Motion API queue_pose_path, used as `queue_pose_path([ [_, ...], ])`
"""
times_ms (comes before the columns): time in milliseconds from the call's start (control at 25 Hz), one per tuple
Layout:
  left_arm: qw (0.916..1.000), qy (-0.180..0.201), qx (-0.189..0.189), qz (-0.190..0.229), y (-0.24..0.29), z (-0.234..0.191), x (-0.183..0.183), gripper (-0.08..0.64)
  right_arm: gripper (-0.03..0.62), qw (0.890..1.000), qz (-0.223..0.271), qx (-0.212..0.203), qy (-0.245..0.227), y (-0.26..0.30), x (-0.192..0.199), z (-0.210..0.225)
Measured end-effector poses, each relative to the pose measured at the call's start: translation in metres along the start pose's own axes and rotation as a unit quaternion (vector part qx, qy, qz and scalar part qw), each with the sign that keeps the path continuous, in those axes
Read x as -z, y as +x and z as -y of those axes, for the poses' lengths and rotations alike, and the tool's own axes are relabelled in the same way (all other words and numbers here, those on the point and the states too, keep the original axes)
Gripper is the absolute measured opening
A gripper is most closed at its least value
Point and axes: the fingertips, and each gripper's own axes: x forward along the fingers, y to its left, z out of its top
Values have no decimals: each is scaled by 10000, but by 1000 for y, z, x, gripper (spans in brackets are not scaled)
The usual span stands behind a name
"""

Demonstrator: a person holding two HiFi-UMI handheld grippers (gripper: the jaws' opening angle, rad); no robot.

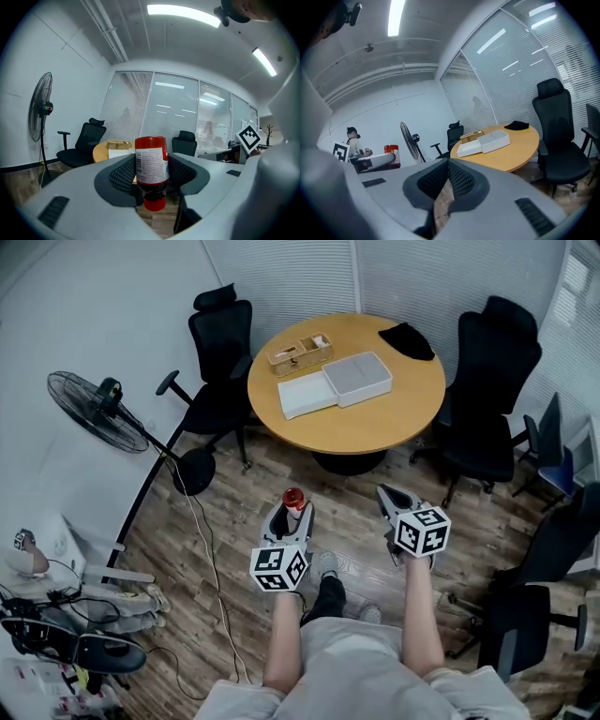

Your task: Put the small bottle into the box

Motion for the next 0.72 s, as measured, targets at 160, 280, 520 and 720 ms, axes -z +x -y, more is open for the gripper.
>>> queue_pose_path([
  [160,9999,-12,-39,109,49,-33,-26,232,18,10000,36,41,-44,47,-30,12],
  [280,9998,20,-10,206,79,-60,-50,232,18,9999,44,70,-78,82,-48,16],
  [520,9987,49,13,509,129,-108,-91,233,18,9991,-67,188,-361,143,-74,19],
  [720,9984,63,158,539,162,-137,-105,232,18,9984,20,252,-504,182,-91,14],
])
